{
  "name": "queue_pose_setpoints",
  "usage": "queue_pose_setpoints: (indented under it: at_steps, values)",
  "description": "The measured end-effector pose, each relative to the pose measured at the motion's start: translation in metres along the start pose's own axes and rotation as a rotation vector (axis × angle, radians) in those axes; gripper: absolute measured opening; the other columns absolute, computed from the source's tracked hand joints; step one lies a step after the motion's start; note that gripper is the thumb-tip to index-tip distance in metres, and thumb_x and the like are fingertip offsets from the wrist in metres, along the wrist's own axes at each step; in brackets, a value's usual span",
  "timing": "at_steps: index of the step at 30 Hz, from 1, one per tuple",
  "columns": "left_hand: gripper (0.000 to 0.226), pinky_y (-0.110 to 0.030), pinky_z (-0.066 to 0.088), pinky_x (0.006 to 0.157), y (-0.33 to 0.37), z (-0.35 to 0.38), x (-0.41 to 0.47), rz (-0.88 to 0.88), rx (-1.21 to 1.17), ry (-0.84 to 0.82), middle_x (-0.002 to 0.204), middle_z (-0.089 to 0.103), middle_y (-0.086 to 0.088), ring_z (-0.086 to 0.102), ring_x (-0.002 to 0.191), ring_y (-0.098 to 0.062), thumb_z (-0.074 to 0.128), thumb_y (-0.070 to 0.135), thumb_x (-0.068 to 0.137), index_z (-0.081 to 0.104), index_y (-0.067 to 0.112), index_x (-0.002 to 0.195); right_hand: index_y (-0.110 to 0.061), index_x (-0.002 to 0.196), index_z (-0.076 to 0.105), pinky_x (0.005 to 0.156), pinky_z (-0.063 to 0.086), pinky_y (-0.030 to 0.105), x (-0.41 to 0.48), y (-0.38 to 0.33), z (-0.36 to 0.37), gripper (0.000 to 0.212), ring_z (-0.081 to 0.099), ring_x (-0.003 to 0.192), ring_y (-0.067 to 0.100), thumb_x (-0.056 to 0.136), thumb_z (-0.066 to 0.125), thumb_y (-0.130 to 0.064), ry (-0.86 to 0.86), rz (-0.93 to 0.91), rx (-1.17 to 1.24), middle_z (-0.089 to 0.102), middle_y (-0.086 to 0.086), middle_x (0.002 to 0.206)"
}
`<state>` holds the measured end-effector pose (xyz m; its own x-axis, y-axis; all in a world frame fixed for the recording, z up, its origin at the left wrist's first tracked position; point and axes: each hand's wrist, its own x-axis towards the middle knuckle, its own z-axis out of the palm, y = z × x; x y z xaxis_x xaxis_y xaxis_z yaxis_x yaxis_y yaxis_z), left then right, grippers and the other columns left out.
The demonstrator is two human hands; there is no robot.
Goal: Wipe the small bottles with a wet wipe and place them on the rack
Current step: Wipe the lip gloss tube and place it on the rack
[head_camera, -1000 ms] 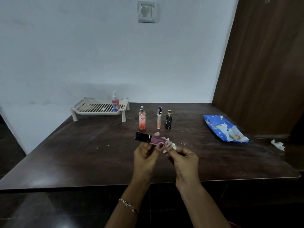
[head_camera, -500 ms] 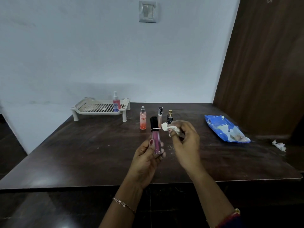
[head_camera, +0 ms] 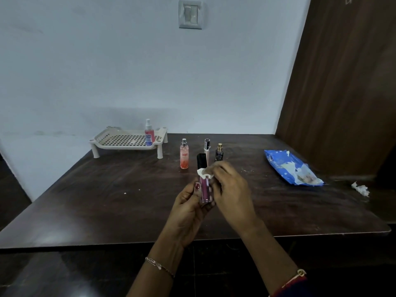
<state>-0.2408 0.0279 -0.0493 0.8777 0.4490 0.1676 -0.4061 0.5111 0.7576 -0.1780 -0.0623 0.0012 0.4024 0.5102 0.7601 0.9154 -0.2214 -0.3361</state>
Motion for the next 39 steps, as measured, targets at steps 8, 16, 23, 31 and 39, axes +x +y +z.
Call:
queue_pose_setpoints:
  at_steps: [8,16,23,31,39]
  values:
    - [0.022,-0.025,0.054,0.062,0.006,0.0,0.002,-0.012,-0.006,0.015,0.081,0.066,-0.007,0.06,0.062,-0.012,0.053,0.02,0.085,0.072,0.014,0.093,-0.008,0.089,0.064,0.069,0.04,0.018,-0.004,0.033,-0.01,0.016,0.058,0.078,0.016,0.08,0.062,0.005,0.043,0.181,-0.125,0.06,0.003,0.095]
    - [0.022,-0.028,0.052,0.068,-0.003,0.004,-0.001,-0.003,-0.009,-0.021,0.09,0.06,-0.012,0.055,0.074,-0.017,0.051,0.016,0.087,0.069,0.01,0.098,-0.025,0.102,0.068,0.078,0.038,0.012,0.007,0.004,-0.007,0.027,0.056,0.092,0.004,0.084,0.06,-0.005,0.002,0.025,0.002,0.06,-0.009,0.105]
    - [0.026,-0.033,0.051,0.077,-0.007,0.001,-0.006,0.003,-0.028,-0.052,0.099,0.061,-0.014,0.055,0.087,-0.023,0.049,0.014,0.087,0.069,0.012,0.105,-0.017,0.103,0.069,0.072,0.051,0.02,-0.006,0.005,0.001,0.022,0.061,0.083,0.007,0.084,0.063,-0.008,0.005,0.014,-0.054,0.062,-0.006,0.101]
    - [0.031,-0.031,0.055,0.081,-0.023,0.0,-0.008,0.006,-0.083,-0.002,0.115,0.067,-0.011,0.065,0.102,-0.019,0.045,0.012,0.094,0.065,0.013,0.117,-0.015,0.099,0.069,0.067,0.046,0.018,-0.014,-0.001,0.005,0.017,0.065,0.079,0.014,0.084,0.064,-0.009,0.016,0.092,-0.112,0.064,-0.002,0.099]
    - [0.032,-0.03,0.054,0.085,-0.022,0.002,-0.009,0.002,-0.076,-0.04,0.119,0.066,-0.01,0.064,0.106,-0.018,0.043,0.014,0.094,0.064,0.014,0.119,-0.014,0.1,0.068,0.074,0.043,0.011,-0.022,0.0,0.012,0.019,0.062,0.082,0.008,0.084,0.062,-0.005,0.145,0.137,0.006,0.062,-0.004,0.099]
